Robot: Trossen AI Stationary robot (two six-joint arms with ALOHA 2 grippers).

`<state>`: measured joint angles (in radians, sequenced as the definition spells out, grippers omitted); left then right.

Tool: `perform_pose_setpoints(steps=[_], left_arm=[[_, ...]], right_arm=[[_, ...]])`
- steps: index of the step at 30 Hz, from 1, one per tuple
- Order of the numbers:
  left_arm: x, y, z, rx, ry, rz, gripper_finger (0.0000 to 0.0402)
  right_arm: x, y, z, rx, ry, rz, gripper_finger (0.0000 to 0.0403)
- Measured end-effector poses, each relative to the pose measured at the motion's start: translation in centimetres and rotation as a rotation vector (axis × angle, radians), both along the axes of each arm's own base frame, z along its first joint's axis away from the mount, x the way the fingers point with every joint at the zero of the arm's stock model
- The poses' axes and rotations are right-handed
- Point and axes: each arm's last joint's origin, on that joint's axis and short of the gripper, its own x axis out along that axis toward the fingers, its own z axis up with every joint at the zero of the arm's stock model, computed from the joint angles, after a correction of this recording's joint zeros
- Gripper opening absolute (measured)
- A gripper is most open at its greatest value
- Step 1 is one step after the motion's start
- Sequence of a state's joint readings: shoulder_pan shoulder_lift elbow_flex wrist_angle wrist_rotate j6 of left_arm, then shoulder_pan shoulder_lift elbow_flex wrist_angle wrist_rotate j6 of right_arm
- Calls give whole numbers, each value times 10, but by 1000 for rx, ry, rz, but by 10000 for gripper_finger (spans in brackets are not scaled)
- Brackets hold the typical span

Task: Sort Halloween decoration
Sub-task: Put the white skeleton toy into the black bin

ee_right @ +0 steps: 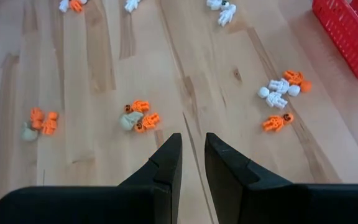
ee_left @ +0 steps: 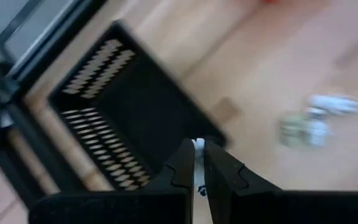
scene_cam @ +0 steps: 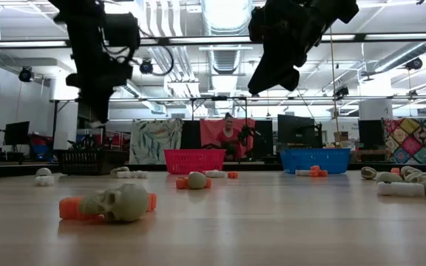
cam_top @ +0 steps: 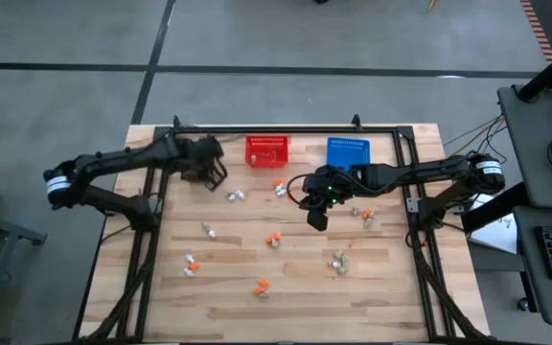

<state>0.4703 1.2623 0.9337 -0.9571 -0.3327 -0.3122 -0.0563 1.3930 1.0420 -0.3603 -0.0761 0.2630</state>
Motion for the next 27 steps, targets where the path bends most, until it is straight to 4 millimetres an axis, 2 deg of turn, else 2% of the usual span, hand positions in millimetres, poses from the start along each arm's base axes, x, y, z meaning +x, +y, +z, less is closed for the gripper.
perform_pose_setpoints(steps=[7, 12, 18, 27], left_arm=[[-11, 50, -20, -15, 69, 117, 0], [-12, 74, -42, -46, 130, 134, 0], [-9, 86, -65, -92, 189, 139, 0], [-4, 91, -80, -119, 223, 126, 0]], right_arm=[[0, 0, 0, 0, -6, 0, 59], [0, 0, 0, 0, -6, 0, 59], [0, 0, 0, 8, -5, -9, 59], [0, 0, 0, 9, -4, -11, 59]])
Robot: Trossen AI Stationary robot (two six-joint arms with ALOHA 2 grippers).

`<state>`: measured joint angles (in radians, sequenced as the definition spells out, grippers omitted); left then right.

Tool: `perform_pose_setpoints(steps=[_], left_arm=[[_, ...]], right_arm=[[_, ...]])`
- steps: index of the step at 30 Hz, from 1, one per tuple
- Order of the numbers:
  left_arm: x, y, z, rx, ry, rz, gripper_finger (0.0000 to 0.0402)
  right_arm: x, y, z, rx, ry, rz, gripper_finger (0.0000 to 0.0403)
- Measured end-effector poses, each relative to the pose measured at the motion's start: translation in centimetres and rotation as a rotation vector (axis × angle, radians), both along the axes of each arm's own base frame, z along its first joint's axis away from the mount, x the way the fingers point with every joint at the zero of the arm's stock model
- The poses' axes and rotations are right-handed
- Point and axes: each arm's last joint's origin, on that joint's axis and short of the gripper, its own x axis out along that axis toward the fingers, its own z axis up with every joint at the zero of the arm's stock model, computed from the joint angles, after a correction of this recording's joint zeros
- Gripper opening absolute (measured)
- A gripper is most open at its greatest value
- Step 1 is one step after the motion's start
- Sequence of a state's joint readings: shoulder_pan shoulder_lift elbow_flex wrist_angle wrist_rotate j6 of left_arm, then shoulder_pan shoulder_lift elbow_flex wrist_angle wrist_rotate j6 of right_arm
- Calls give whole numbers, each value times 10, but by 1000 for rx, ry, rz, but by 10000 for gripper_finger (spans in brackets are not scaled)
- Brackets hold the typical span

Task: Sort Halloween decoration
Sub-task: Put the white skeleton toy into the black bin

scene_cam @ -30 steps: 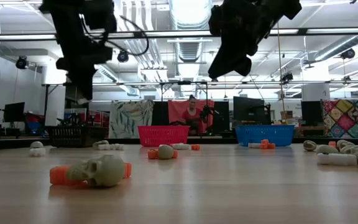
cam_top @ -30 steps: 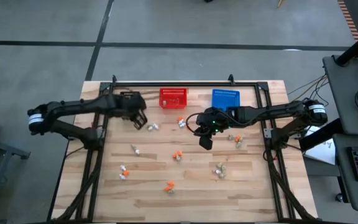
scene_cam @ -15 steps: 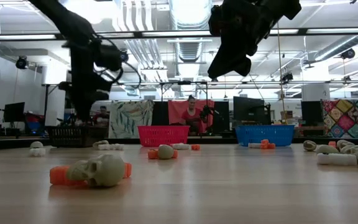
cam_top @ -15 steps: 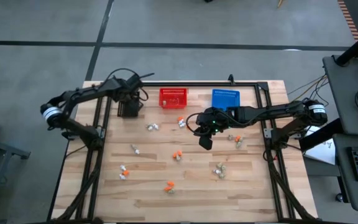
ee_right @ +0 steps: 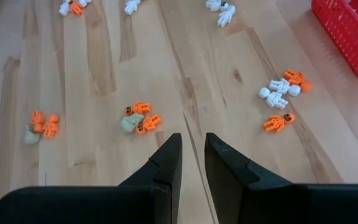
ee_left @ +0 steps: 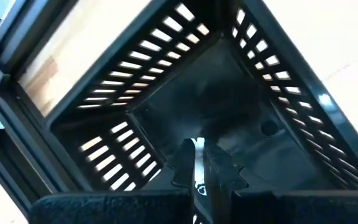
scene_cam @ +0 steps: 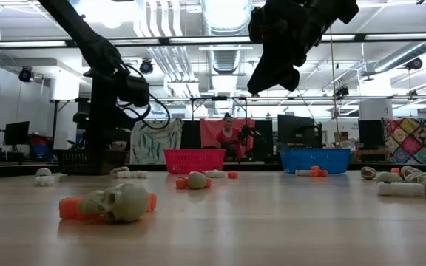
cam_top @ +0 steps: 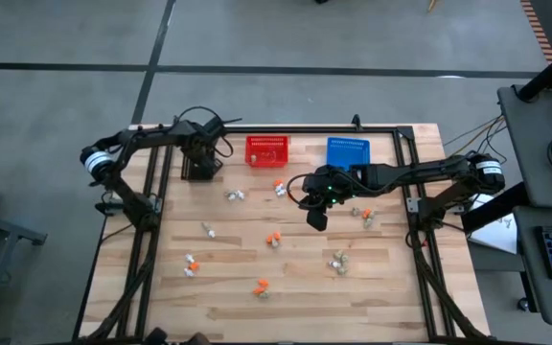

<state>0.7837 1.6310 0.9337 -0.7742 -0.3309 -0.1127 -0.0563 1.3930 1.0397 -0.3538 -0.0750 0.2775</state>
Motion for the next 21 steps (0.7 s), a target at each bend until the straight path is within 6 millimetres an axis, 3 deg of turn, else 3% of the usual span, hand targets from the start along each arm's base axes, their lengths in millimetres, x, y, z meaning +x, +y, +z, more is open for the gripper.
perform_pose_setpoints(steps=[11, 21], left_arm=[[2, 2, -2, 6, -3, -15, 3], [2, 2, -2, 5, -2, -22, 67]], right_arm=[[0, -1, 0, -11, 1, -15, 59], [0, -1, 0, -15, 1, -20, 59]])
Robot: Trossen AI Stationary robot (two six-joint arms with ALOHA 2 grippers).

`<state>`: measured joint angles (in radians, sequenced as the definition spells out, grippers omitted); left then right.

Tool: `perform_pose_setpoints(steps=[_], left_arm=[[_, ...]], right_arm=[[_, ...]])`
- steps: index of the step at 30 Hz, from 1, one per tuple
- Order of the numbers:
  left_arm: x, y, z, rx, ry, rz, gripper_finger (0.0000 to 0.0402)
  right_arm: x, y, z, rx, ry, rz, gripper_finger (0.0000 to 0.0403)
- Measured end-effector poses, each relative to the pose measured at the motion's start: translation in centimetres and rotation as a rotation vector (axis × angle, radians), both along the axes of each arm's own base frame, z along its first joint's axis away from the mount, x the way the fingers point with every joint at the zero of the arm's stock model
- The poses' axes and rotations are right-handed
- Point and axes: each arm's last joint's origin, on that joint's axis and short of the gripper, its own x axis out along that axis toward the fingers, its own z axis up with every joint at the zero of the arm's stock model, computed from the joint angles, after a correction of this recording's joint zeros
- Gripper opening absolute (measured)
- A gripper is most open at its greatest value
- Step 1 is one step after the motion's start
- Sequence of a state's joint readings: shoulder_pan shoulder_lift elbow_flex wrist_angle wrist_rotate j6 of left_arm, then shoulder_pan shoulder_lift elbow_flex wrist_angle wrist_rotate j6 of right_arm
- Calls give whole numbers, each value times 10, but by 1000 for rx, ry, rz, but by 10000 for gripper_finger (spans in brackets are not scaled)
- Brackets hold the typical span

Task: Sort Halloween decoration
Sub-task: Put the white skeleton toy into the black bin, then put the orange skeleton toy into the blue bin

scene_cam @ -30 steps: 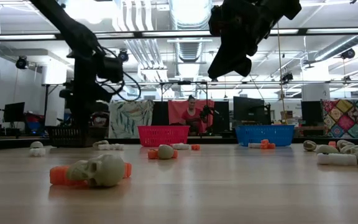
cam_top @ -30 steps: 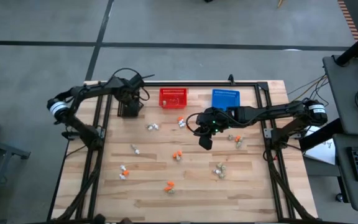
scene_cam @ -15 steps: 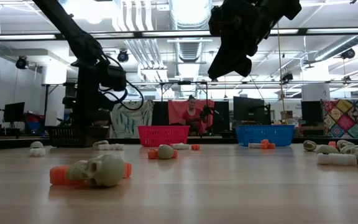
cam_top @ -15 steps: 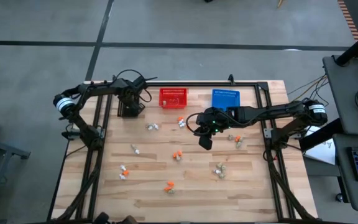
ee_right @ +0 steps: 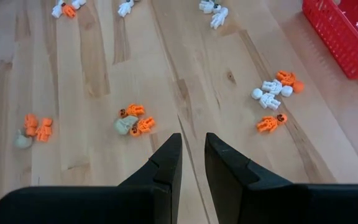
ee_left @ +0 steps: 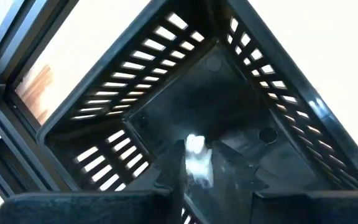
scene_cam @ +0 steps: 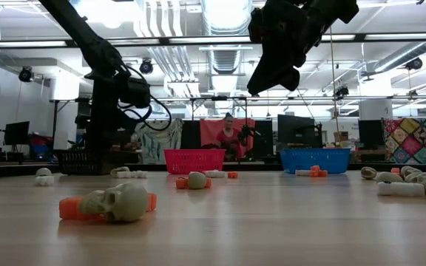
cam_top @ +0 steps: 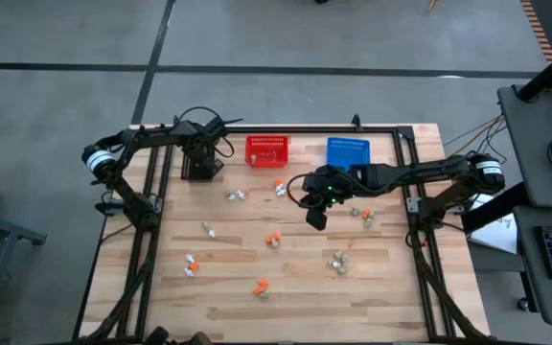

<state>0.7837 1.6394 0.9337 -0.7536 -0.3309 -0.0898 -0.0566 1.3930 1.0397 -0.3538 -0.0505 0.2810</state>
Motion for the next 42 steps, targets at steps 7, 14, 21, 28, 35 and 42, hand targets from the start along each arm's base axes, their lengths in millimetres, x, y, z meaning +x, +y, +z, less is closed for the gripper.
perform_pose_setpoints(steps=[7, 14, 21, 28, 35, 42], left_arm=[[-1, -1, 1, -1, 1, 0, 86], [-6, -11, 27, 43, -46, -7, 87], [-5, -46, 75, 204, -276, -38, 87], [3, -103, 99, 320, -610, -174, 87], [9, -150, 99, 352, -905, -362, 87], [13, -179, 93, 326, -1048, -482, 87]], right_arm=[[0, 0, 0, 0, 0, 0, 59], [0, 0, 0, 35, 1, -34, 59], [-2, 1, -2, 117, 24, -103, 59], [-11, 1, -10, 193, 157, -198, 59], [-26, 2, -18, 236, 331, -287, 59], [-37, 5, -23, 253, 462, -343, 59]])
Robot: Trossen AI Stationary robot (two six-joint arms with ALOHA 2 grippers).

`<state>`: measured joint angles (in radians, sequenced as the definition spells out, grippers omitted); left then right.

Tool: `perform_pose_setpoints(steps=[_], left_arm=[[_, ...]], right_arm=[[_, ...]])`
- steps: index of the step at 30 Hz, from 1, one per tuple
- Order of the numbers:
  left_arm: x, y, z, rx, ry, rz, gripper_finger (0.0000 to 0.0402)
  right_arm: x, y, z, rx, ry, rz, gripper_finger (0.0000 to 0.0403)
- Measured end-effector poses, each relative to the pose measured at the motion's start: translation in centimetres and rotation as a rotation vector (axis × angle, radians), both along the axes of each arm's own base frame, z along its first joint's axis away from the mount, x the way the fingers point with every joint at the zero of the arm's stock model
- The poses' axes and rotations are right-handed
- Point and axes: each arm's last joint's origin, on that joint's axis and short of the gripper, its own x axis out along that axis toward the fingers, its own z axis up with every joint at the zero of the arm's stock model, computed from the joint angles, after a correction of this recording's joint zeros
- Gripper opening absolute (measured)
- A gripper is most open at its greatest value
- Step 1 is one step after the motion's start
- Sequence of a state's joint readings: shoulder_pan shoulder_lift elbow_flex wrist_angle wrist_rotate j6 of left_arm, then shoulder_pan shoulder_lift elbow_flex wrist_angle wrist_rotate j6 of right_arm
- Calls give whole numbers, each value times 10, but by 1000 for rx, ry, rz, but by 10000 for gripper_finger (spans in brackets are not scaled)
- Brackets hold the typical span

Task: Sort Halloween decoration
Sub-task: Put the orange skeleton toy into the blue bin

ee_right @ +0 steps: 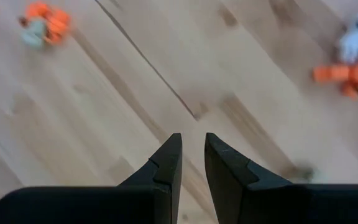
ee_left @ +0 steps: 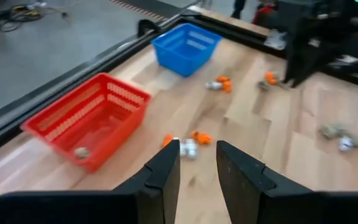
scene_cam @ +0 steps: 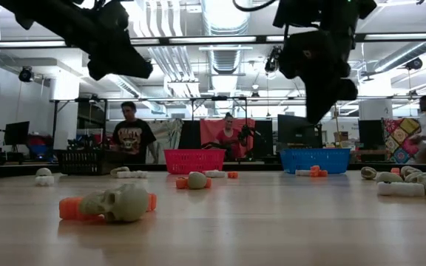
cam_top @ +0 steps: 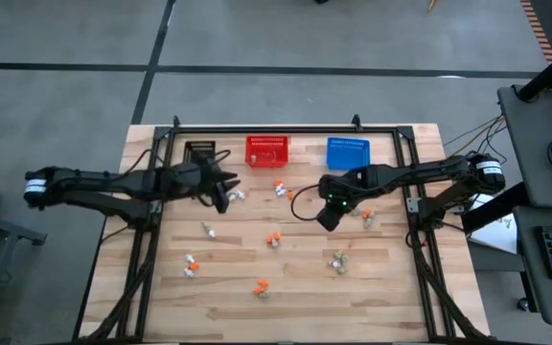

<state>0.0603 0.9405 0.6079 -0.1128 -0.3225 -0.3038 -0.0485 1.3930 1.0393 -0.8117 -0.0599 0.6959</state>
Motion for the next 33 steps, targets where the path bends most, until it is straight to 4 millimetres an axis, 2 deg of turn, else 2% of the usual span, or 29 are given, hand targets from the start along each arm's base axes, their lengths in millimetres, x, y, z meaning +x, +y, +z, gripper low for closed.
perform_pose_setpoints(steps=[7, 14, 33], left_arm=[[5, -8, -3, -20, 5, -32, 87], [11, -8, -2, -19, 14, -33, 87], [20, -8, -1, -18, 34, -33, 87]], right_arm=[[-20, 8, -5, 21, 215, -34, 59], [-38, 10, -13, 5, 381, 29, 59], [-41, -3, -15, 8, 400, 25, 62]])
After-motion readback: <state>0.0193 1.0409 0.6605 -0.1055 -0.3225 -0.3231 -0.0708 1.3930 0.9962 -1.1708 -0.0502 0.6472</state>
